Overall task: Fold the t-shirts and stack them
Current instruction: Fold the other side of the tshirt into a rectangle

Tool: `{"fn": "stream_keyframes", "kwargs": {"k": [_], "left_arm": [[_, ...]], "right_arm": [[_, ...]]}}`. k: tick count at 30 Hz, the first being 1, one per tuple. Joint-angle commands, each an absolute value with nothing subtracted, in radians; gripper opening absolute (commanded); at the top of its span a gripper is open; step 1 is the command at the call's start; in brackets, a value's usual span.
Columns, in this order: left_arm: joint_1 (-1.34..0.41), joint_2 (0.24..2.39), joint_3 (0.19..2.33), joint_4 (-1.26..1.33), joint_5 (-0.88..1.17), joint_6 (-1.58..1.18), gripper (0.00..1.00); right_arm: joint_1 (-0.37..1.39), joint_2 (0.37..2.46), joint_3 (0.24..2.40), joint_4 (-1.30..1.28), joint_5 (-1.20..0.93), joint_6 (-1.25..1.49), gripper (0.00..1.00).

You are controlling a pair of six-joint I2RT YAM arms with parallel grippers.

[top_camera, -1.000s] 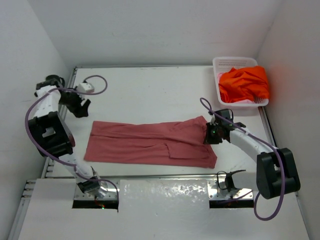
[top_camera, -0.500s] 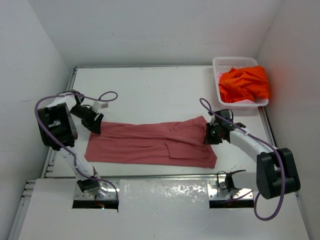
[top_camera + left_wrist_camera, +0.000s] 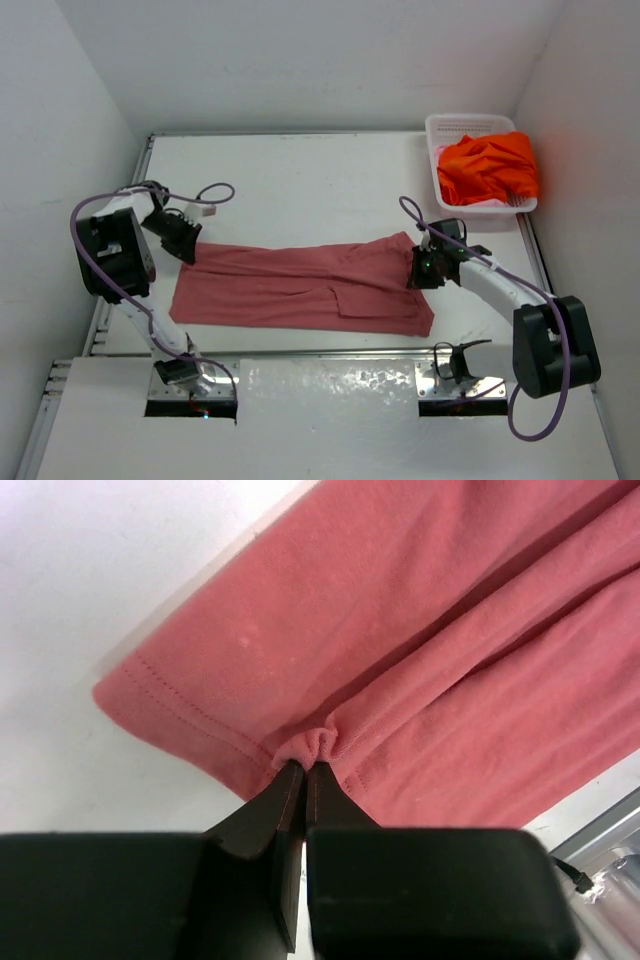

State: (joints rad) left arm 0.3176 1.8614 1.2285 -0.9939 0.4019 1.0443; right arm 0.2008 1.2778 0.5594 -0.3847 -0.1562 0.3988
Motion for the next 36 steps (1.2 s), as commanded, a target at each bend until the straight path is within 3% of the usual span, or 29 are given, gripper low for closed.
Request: {"fn": "stream_keyframes", "kwargs": {"k": [1,6,14,18,28,36], "left_arm": [[0.318,1.809,1.282,-0.983,0.431,1.042,0.00],[0.318,1.813,1.360,-0.953,0.471,0.996,0.00],[0.314,1.832,1.515,-0.655,0.575,0.714,0.00],[0.311,1.807,1.517,-0.627,0.589,0.753,0.00],[0.345,1.644,1.197,-0.825,0.572,1.164,0.00],[0.371,1.635,1.126,-0.954,0.505,1.353,0.00]], "right_arm": [[0.206,1.261,0.609,-0.387,-0.140,0.382,0.00],[0.206,1.307,0.762,-0.426,-0.137,0.354,0.00],[0.172,1.534,1.130,-0.446,-0.140,0.279,0.00],[0.153,1.583,1.236,-0.503,-0.138,0.255,0.00],[0.153,1.303,0.930,-0.538,-0.155,0.250,0.00],[0.158,1.167,0.648,-0.491,-0.232,0.328,0.00]]}}
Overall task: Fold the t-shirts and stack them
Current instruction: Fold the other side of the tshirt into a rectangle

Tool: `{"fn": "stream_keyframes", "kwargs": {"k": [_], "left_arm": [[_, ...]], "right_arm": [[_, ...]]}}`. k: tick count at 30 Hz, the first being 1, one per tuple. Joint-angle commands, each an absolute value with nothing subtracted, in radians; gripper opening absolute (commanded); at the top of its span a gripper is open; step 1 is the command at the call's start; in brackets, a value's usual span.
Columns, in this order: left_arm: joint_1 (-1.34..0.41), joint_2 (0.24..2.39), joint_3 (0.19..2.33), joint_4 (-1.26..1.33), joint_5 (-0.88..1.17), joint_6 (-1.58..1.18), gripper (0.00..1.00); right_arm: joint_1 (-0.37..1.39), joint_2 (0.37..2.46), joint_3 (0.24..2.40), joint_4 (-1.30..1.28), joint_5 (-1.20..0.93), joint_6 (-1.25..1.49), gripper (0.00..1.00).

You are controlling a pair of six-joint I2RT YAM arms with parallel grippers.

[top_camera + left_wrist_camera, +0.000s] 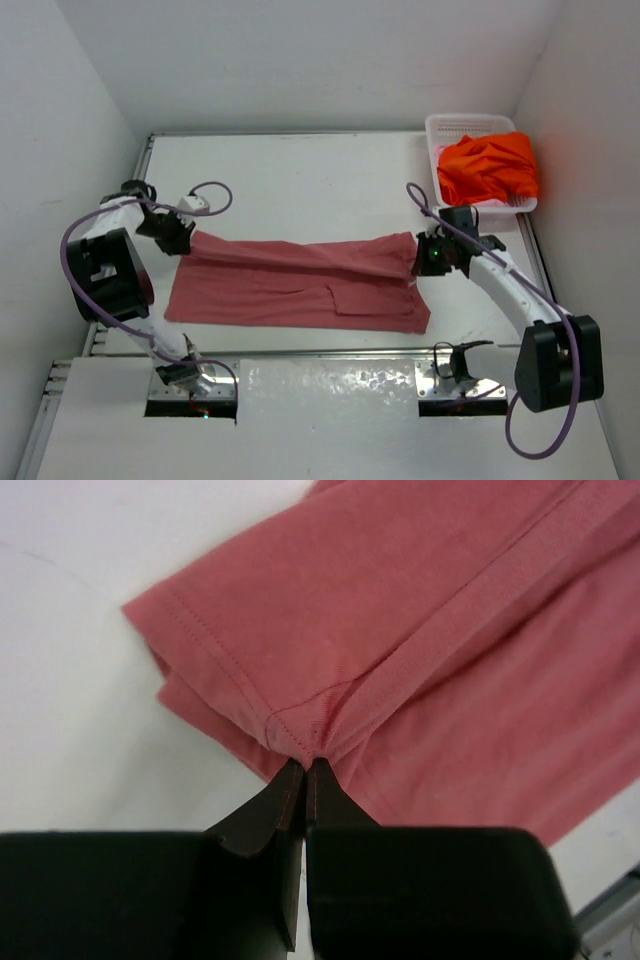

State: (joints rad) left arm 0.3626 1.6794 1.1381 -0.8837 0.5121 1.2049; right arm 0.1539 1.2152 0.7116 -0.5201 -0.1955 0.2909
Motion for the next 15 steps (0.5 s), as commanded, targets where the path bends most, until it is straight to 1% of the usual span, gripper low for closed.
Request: {"fn": "stream_keyframes", "kwargs": {"k": [1,5,10,11,12,14,15], "left_arm": [[0.371,1.637,1.120,-0.963,0.505,1.365,0.00],[0.362,1.638,1.092,-0.988,0.502,1.407,0.00],[0.360,1.631,1.054,-0.973,0.469,1.442,0.00],[0.360,1.631,1.049,-0.973,0.463,1.448,0.02],[0.359,1.632,1.046,-0.973,0.447,1.457,0.11],[0.359,1.631,1.037,-0.969,0.416,1.465,0.20],[0.359,1.631,1.035,-0.965,0.404,1.463,0.29]], "right_arm": [[0.160,1.161,0.625,-0.480,-0.238,0.343,0.00],[0.161,1.157,0.552,-0.437,-0.249,0.362,0.00],[0.161,1.170,0.548,-0.417,-0.247,0.364,0.00],[0.161,1.173,0.546,-0.419,-0.247,0.364,0.00],[0.161,1.177,0.545,-0.420,-0.247,0.364,0.00],[0.161,1.175,0.540,-0.420,-0.247,0.362,0.00],[0.161,1.174,0.540,-0.419,-0.247,0.364,0.00]]}}
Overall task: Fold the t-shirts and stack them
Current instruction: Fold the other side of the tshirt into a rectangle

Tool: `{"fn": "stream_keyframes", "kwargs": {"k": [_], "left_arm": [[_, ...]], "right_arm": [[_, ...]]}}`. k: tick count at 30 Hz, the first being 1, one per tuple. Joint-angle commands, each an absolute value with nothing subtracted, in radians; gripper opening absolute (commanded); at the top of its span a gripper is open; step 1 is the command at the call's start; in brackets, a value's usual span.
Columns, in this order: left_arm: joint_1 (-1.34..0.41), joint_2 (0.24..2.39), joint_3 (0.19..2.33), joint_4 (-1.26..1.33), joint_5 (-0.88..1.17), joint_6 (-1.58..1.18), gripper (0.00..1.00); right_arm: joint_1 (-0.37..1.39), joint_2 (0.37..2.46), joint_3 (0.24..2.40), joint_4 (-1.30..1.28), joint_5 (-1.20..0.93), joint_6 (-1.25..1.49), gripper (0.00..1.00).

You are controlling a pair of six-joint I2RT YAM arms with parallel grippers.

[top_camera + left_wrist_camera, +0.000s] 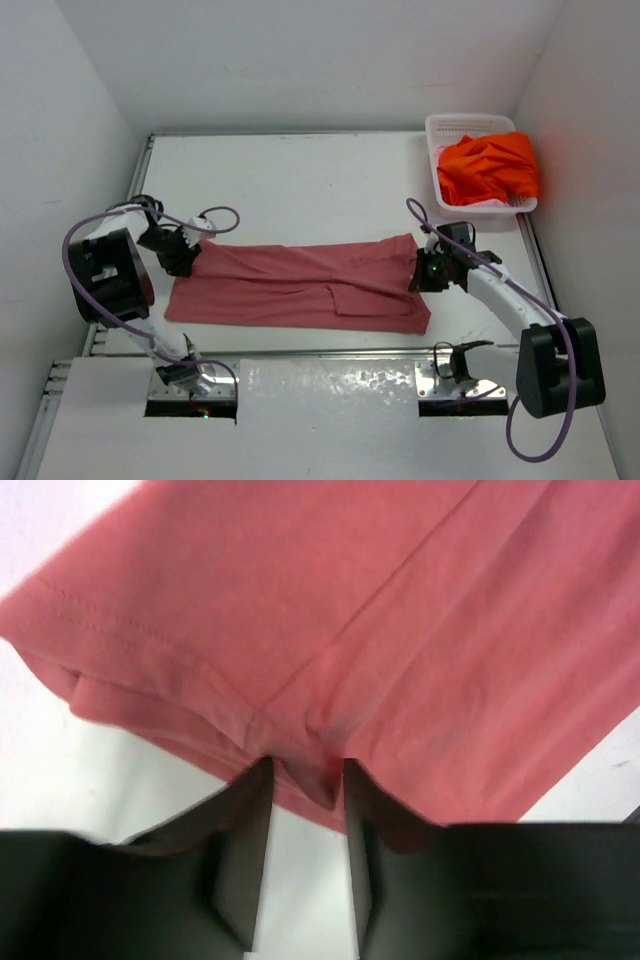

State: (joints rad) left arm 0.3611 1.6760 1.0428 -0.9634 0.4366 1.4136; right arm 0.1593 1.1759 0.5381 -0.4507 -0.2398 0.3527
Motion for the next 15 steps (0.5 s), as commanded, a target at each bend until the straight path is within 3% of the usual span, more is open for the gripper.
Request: {"fn": "stream_keyframes", "kwargs": {"k": [1,5,12,14,15], "left_arm": [[0.360,1.629,1.037,-0.962,0.391,1.460,0.34],[0.365,1.634,1.087,-1.011,0.339,1.468,0.51],[0.397,1.721,1.388,-1.262,0.391,1.473,0.58],[0.406,1.759,1.478,-1.165,0.489,1.246,0.58],[0.408,1.773,1.495,-1.123,0.515,1.154,0.58]], "right_arm": [[0.161,1.173,0.538,-0.417,-0.247,0.365,0.00],[0.161,1.178,0.537,-0.413,-0.255,0.367,0.00],[0.161,1.192,0.532,-0.411,-0.279,0.351,0.00],[0.163,1.201,0.557,-0.468,-0.282,0.315,0.38],[0.161,1.200,0.595,-0.501,-0.259,0.266,0.49]]}}
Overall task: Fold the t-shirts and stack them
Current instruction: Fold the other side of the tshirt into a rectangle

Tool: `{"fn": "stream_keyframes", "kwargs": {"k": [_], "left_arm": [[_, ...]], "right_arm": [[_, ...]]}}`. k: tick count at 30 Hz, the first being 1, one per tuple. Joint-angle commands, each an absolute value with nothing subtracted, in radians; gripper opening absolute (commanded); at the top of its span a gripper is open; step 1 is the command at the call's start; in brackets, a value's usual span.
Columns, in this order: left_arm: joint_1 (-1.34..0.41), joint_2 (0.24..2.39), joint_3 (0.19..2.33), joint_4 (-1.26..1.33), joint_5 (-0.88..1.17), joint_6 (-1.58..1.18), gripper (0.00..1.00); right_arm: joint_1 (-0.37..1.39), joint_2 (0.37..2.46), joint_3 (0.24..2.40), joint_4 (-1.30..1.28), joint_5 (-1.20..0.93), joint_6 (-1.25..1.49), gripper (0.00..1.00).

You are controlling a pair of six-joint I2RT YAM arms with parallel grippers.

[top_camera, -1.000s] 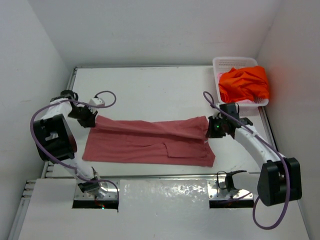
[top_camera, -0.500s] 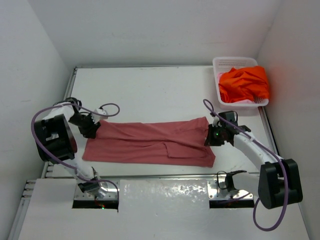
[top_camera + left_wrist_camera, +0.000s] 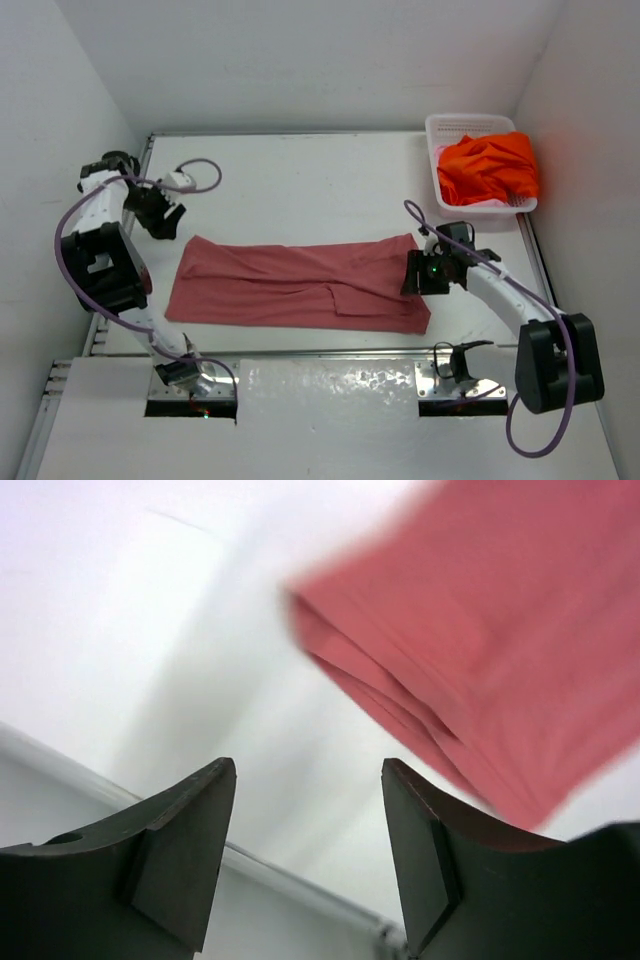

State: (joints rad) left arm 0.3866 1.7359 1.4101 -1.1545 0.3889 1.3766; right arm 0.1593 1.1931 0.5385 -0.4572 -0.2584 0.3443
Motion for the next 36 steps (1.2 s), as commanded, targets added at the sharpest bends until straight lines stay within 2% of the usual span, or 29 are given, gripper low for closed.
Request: {"fn": "stream_keyframes", "kwargs": {"k": [1,3,5,8,10,16,23,27,29,30,31,32,33,34,35,36], "left_arm": [[0.408,1.798,1.503,-1.047,0.535,1.082,0.58],[0.405,1.805,1.467,-0.930,0.557,0.811,0.61],[0.397,1.807,1.416,-0.815,0.546,0.676,0.66],[0.362,1.805,1.310,-0.683,0.470,0.582,0.68],[0.357,1.818,1.284,-0.634,0.419,0.543,0.71],[0.359,1.838,1.261,-0.646,0.386,0.528,0.71],[0.356,1.882,1.233,-0.640,0.468,0.508,0.71],[0.356,1.882,1.206,-0.669,0.550,0.525,0.70],[0.354,1.878,1.197,-0.669,0.555,0.531,0.67],[0.354,1.881,1.189,-0.660,0.546,0.528,0.62],[0.356,1.885,1.184,-0.652,0.542,0.519,0.58],[0.354,1.899,1.181,-0.646,0.535,0.512,0.53],[0.356,1.908,1.180,-0.643,0.543,0.508,0.40],[0.354,1.917,1.180,-0.641,0.548,0.500,0.35],[0.353,1.931,1.178,-0.640,0.551,0.496,0.29],[0.354,1.934,1.169,-0.626,0.542,0.491,0.05]], "right_arm": [[0.161,1.192,0.615,-0.546,-0.221,0.256,0.57],[0.160,1.152,0.679,-0.526,-0.154,0.233,0.66],[0.161,1.146,0.730,-0.486,-0.134,0.233,0.69],[0.161,1.238,0.804,-0.411,-0.150,0.245,0.70],[0.161,1.370,0.856,-0.390,-0.129,0.233,0.70],[0.161,1.665,1.020,-0.365,-0.085,0.242,0.71],[0.160,1.801,1.040,-0.313,-0.074,0.238,0.70],[0.153,1.847,1.023,-0.247,-0.089,0.271,0.66],[0.153,1.864,1.013,-0.227,-0.104,0.288,0.54],[0.153,1.865,1.008,-0.209,-0.109,0.297,0.47],[0.153,1.867,1.003,-0.201,-0.109,0.304,0.32],[0.152,1.868,0.996,-0.192,-0.107,0.314,0.25],[0.150,1.865,0.989,-0.177,-0.103,0.319,0.19],[0.146,1.862,0.983,-0.169,-0.098,0.333,0.14],[0.141,1.856,0.971,-0.161,-0.088,0.340,0.03],[0.140,1.841,0.965,-0.144,-0.062,0.350,0.00]]}}
